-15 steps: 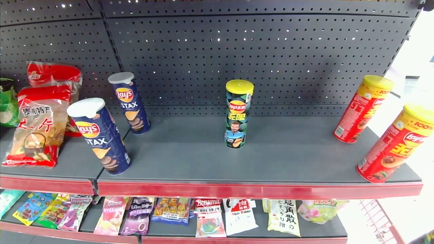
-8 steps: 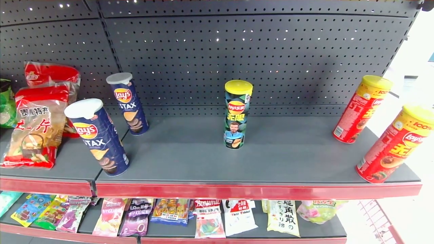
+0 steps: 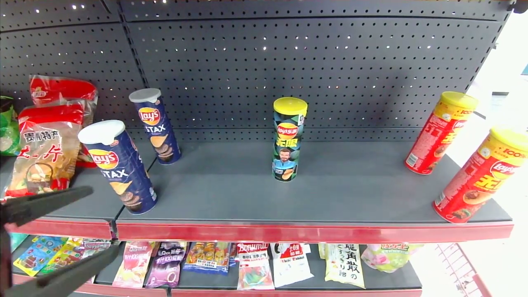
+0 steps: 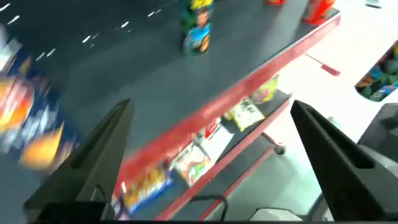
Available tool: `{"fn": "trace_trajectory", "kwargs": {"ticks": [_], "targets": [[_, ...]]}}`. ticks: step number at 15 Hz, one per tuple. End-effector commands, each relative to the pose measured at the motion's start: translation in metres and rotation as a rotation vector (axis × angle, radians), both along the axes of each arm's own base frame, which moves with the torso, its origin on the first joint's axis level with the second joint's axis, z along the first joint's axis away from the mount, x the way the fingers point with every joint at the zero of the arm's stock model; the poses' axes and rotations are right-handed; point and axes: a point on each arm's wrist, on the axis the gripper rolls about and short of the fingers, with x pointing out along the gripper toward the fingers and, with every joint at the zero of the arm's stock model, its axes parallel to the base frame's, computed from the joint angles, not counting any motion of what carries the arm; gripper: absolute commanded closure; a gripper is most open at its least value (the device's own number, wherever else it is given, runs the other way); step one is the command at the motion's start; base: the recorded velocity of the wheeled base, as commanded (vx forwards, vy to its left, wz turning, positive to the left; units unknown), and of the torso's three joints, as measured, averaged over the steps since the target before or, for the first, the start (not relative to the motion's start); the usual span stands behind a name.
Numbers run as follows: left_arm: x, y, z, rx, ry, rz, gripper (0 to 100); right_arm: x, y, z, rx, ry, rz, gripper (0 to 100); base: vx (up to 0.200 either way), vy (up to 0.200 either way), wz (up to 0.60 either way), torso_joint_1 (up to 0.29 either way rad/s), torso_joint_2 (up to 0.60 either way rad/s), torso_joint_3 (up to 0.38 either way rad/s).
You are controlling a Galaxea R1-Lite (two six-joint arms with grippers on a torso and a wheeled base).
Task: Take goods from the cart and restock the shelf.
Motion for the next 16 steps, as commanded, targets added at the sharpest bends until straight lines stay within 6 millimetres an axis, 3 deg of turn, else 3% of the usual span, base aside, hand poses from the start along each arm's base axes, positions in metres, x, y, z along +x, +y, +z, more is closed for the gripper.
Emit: {"fn": "trace_trajectory", "kwargs": {"ticks": [1,4,5,6,10,12,16], "targets": [[0.108,-0.055,-0.011,0.015,0.063,-0.208,0,0.000,0.000,0.000,-0.001,-0.001,-0.001,100,0.000,0.000,0.00,0.000,0.00,0.000],[0.153,-0.081,-0.013,0.005,0.075,-0.317,0,-0.001,0.000,0.000,0.002,-0.013,-0.007,100,0.000,0.000,0.00,0.000,0.00,0.000],[0.155,-0.082,-0.013,0.004,0.075,-0.320,0,-0.001,0.000,0.000,0.002,-0.013,-0.007,100,0.000,0.000,0.00,0.000,0.00,0.000],[0.176,-0.091,-0.016,-0.001,0.086,-0.353,0,-0.001,0.000,0.000,0.002,-0.014,-0.014,100,0.000,0.000,0.00,0.000,0.00,0.000],[0.201,-0.112,-0.030,0.011,0.107,-0.385,0,-0.001,0.000,0.000,0.002,-0.014,-0.014,100,0.000,0.000,0.00,0.000,0.00,0.000],[0.225,-0.121,-0.042,0.041,0.085,-0.393,0,-0.001,0.000,0.000,0.002,-0.013,-0.014,100,0.000,0.000,0.00,0.000,0.00,0.000],[0.257,-0.136,-0.046,0.038,0.054,-0.396,0,-0.001,0.000,0.000,0.001,-0.013,-0.015,100,0.000,0.000,0.00,0.000,0.00,0.000]]}}
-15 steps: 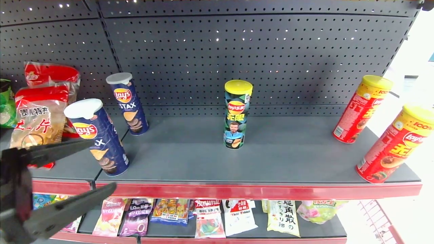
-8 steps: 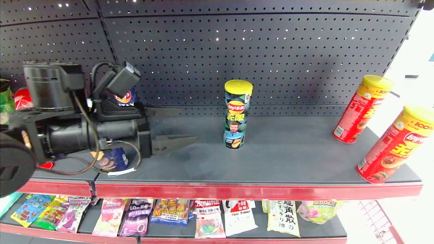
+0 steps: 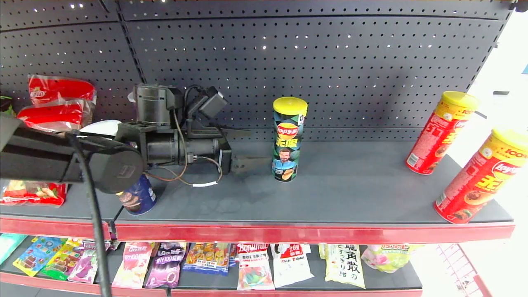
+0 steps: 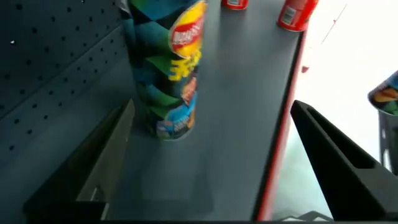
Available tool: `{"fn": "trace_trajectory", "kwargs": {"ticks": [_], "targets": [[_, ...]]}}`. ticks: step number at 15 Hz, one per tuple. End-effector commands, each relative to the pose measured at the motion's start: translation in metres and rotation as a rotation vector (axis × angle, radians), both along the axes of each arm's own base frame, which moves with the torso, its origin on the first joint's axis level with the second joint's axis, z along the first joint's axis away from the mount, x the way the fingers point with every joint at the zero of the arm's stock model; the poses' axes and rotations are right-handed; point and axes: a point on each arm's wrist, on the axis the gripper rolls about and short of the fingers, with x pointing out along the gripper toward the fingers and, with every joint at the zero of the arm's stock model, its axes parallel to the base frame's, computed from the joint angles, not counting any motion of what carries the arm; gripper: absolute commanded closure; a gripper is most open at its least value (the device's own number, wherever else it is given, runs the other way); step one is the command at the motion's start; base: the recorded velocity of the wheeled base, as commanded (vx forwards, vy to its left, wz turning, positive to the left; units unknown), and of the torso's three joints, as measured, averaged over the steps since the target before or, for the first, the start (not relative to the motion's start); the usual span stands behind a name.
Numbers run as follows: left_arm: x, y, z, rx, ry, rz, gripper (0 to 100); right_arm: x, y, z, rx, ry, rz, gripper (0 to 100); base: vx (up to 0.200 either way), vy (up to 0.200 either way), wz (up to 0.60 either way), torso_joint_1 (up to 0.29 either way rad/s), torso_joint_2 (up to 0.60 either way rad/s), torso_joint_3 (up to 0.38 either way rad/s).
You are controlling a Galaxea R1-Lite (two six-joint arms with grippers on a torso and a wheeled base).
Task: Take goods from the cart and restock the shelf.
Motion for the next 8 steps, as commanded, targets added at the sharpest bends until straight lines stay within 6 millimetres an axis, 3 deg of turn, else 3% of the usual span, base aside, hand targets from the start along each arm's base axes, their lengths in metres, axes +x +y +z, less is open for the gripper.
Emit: {"fn": "trace_trajectory", "kwargs": {"ticks": [1,8], "targets": [[0.023,-0.009,-0.014,0.006,0.014,0.001,0,0.000,0.000,0.000,-0.002,0.004,-0.001,100,0.000,0.000,0.00,0.000,0.00,0.000],[0.052,-0.018,-0.021,-0.015,-0.008,-0.025,0,0.001,0.000,0.000,-0.002,0.010,-0.008,100,0.000,0.000,0.00,0.000,0.00,0.000]]}}
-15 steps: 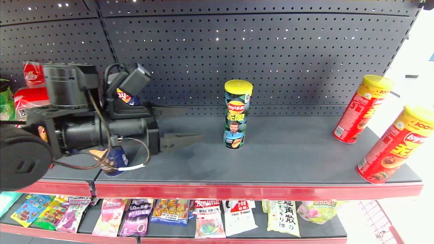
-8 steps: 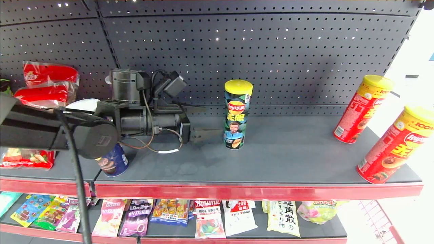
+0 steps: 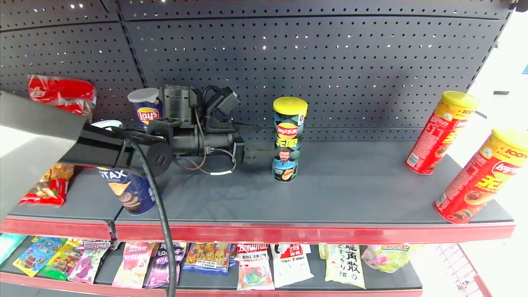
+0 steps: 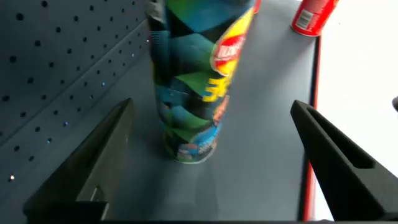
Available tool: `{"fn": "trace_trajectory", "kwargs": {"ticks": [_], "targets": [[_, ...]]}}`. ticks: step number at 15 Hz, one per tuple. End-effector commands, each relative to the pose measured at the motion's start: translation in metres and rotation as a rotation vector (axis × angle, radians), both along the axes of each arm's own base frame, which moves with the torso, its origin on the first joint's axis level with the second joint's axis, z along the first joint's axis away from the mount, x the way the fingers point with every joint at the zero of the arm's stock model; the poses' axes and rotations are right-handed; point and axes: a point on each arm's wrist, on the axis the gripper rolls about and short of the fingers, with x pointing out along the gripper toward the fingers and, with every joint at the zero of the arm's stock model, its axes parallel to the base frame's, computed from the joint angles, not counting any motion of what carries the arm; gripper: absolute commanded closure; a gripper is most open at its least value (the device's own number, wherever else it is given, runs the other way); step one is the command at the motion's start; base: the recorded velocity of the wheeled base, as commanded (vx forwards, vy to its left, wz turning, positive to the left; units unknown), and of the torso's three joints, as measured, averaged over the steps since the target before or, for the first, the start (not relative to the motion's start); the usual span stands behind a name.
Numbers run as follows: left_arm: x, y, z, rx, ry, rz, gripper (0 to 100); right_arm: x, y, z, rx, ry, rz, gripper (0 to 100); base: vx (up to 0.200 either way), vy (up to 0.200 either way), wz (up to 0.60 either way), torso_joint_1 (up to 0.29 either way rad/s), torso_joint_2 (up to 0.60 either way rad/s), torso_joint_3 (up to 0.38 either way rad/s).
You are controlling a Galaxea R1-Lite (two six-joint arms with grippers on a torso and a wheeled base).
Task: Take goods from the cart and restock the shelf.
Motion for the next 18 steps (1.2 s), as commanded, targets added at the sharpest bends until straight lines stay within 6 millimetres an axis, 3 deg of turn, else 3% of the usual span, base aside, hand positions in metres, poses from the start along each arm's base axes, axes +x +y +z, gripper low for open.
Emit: {"fn": "trace_trajectory", "kwargs": {"ticks": [1,4,9,13,18], "targets": [[0.011,-0.004,-0.008,0.000,0.003,0.002,0,0.000,0.000,0.000,-0.002,0.006,0.001,100,0.000,0.000,0.00,0.000,0.00,0.000],[0.023,-0.009,-0.010,-0.010,-0.003,-0.001,0,0.001,0.000,0.000,-0.002,0.006,0.001,100,0.000,0.000,0.00,0.000,0.00,0.000],[0.025,-0.019,-0.015,-0.012,0.006,-0.018,0,0.001,0.000,0.000,-0.003,0.007,-0.010,100,0.000,0.000,0.00,0.000,0.00,0.000],[0.044,-0.028,-0.018,-0.027,-0.030,-0.019,0,0.001,0.000,0.000,-0.003,0.005,-0.011,100,0.000,0.000,0.00,0.000,0.00,0.000],[0.044,-0.042,-0.018,-0.051,0.002,-0.038,0,0.001,0.000,0.000,-0.003,0.007,-0.010,100,0.000,0.000,0.00,0.000,0.00,0.000]]}}
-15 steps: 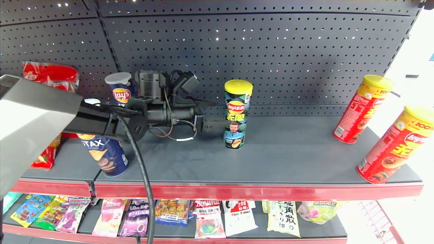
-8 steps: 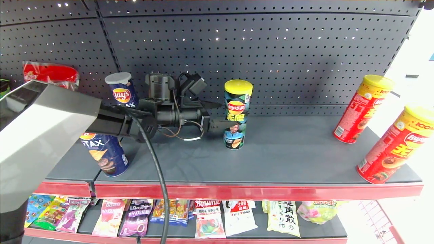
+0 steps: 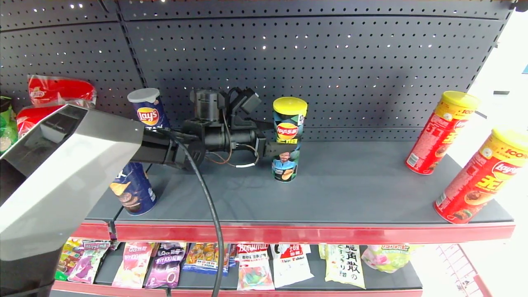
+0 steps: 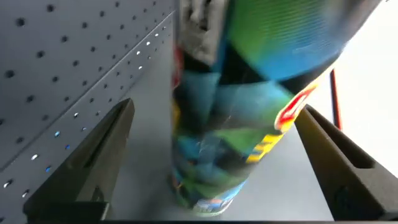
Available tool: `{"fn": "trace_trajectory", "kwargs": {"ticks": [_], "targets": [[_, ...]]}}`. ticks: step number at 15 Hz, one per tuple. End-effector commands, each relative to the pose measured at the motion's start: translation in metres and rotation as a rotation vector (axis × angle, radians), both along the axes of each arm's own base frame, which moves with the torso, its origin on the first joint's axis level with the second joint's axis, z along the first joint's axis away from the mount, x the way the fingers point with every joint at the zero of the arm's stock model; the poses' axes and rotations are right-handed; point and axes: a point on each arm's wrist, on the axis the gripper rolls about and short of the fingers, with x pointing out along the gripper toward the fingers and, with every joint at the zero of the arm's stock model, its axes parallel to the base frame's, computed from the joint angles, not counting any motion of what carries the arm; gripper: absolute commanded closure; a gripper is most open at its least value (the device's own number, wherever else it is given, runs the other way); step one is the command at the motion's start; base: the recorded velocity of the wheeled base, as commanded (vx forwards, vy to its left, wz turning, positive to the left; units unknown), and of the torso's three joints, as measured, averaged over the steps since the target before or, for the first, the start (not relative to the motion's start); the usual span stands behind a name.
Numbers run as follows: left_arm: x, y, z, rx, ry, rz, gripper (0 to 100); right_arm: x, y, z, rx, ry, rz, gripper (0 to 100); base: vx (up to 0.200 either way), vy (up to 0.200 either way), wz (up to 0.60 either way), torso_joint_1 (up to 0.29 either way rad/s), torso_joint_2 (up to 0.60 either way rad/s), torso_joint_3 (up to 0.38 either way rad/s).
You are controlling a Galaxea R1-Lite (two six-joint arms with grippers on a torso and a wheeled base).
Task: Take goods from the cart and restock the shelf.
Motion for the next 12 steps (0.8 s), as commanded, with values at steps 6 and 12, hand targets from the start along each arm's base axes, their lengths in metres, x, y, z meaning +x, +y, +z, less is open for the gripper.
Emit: {"fn": "trace_trajectory", "kwargs": {"ticks": [6,12], "targets": [[0.008,-0.013,-0.008,-0.006,-0.009,-0.017,0,0.000,0.000,0.000,0.002,0.005,0.000,100,0.000,0.000,0.00,0.000,0.00,0.000],[0.011,-0.018,-0.009,-0.011,-0.019,-0.022,100,0.000,0.000,0.000,0.002,0.001,-0.001,100,0.000,0.000,0.00,0.000,0.00,0.000]]}}
